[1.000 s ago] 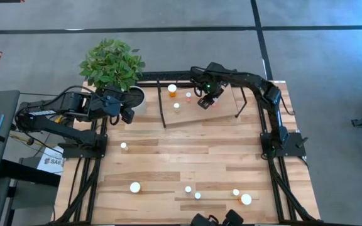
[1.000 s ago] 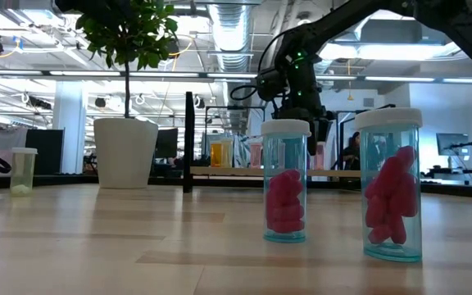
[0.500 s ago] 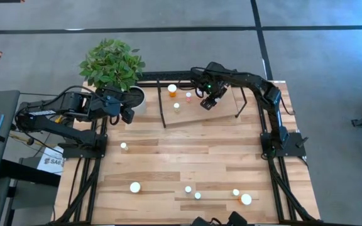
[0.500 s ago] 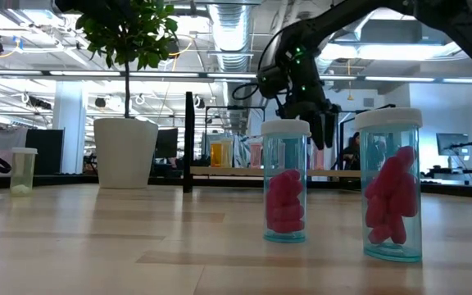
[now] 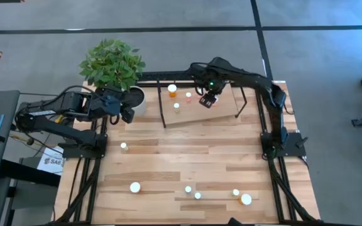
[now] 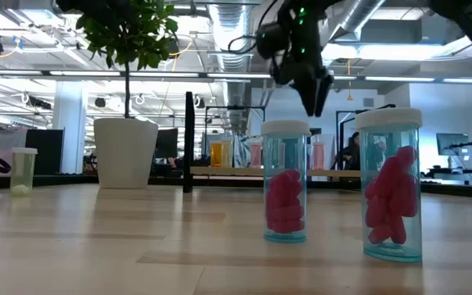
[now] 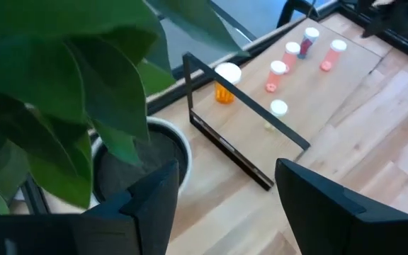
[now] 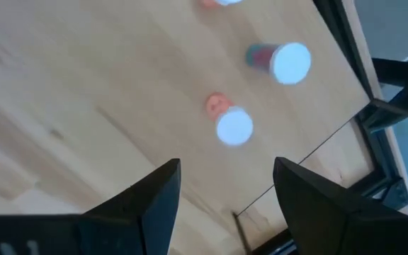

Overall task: Pick and place medicine bottles onto shelf by color
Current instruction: Move the orange pill bottle to the center of the table

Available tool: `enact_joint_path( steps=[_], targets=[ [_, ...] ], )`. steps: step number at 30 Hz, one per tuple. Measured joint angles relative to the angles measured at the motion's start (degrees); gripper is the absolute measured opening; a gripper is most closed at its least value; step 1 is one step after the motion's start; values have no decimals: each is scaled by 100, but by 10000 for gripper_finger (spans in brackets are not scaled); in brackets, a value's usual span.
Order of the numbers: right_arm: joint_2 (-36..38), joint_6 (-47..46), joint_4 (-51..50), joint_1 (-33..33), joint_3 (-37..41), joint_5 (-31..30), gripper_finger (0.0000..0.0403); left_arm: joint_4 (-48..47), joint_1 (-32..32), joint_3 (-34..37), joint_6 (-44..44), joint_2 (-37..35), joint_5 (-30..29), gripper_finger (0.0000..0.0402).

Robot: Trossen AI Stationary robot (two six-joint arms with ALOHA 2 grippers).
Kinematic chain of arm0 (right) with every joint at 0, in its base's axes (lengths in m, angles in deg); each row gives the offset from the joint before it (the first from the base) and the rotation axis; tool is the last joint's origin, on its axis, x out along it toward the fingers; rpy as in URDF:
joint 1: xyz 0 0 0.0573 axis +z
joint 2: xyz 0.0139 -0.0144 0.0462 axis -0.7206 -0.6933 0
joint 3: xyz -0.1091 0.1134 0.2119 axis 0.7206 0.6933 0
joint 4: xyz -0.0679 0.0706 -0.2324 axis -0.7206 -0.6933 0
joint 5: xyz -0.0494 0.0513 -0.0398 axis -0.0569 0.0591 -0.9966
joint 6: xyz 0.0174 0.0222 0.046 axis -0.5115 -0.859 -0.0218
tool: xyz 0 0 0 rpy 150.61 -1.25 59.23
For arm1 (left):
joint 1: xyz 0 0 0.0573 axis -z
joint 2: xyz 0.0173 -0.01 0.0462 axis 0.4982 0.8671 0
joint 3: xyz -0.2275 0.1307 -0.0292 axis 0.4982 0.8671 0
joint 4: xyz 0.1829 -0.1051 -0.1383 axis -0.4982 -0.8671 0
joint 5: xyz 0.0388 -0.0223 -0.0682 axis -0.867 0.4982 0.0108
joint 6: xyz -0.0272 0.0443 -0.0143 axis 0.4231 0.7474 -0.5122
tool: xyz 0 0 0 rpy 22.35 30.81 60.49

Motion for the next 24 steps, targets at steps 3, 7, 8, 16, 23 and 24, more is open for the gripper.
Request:
enact_joint_path(
  steps=[3, 7, 8, 16, 23, 24],
  targets=[
    [354, -244, 4, 55, 2, 0, 250, 234, -266, 0, 396, 19, 35, 222],
    [833, -646, 1, 154, 2, -6, 250, 448, -657, -1, 816, 92, 370, 222],
    [954, -755, 2, 183, 2, -4, 250, 473, -755, -2, 869, 131, 539, 222],
    [1717, -1652, 1, 421, 0, -6, 249, 406, -1020, -4, 483, 840, 2111, 222],
    [2149, -2434, 4, 693, 0, -2, 249, 100, -706, -4, 618, 1794, 2763, 222],
    [2200, -2552, 4, 740, 0, 0, 249, 22, -638, -4, 692, 1932, 2776, 222]
  ],
)
